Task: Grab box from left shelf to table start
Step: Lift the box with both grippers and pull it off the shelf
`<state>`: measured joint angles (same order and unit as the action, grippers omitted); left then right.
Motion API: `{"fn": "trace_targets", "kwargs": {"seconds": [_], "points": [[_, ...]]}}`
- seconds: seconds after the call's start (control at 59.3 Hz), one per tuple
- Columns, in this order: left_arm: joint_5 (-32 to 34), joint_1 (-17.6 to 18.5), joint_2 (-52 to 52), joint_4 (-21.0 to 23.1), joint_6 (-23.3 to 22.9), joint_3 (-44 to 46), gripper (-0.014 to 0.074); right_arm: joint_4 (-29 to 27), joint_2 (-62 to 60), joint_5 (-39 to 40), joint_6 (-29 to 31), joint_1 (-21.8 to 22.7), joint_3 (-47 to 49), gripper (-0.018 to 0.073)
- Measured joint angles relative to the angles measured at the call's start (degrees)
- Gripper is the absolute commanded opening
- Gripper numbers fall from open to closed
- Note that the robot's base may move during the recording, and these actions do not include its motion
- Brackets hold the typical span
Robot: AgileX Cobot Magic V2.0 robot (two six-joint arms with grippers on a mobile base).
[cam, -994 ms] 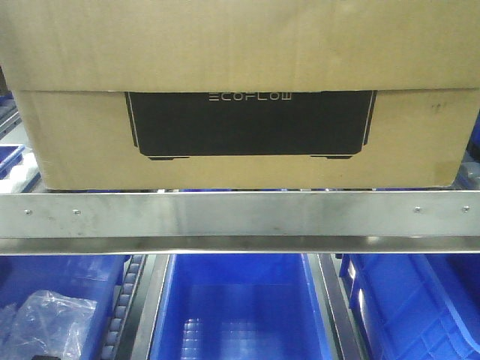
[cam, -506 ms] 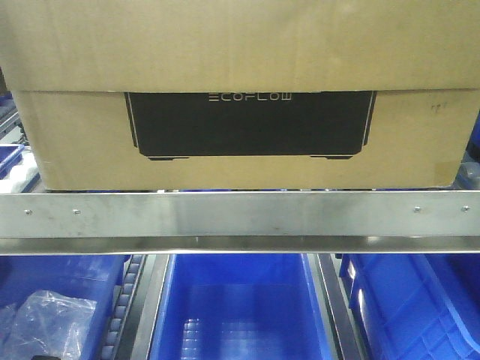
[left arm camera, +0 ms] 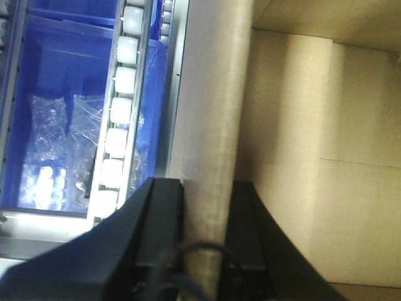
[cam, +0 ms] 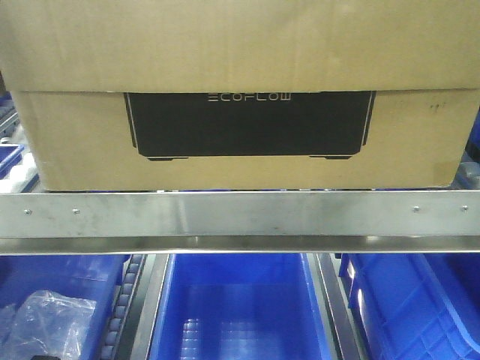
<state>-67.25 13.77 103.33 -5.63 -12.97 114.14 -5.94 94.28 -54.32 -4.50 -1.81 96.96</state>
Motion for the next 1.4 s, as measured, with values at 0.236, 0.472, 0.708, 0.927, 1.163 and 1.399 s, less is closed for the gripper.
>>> {"fn": "trace_targets", "kwargs": {"seconds": [0.236, 0.472, 0.708, 0.927, 1.163, 1.399], "points": [[-4.6, 0.0, -2.9, -0.2, 0.2, -0.5, -0.0085, -0.6, -2.0, -1.0, -0.4, -0.1, 0.0, 0.0057], [-4.9, 0.2, -8.2, -0.2, 0.6, -2.2, -0.0085, -0.9, -7.2, -4.2, -0.6, -0.1, -1.3, 0.0057], [-5.0, 2.8, -16.3, -1.2, 0.8, -8.9, -0.0085, -0.8, -16.8, -4.0, -0.8, -0.1, -9.0, 0.0057], [-4.6, 5.8, -25.8, -3.9, -1.7, -18.0, -0.0085, -0.8, -27.7, -2.3, -0.9, -0.1, -19.0, 0.0057], [-0.6, 8.1, -38.0, -5.1, -6.1, -31.4, -0.0085, -1.5, -40.4, -0.7, -0.9, -0.1, -27.8, 0.0057], [3.8, 8.3, -51.2, -4.6, -6.7, -41.5, -0.0085, -3.7, -52.3, -0.7, 0.1, -0.2, -32.7, 0.0057]]}}
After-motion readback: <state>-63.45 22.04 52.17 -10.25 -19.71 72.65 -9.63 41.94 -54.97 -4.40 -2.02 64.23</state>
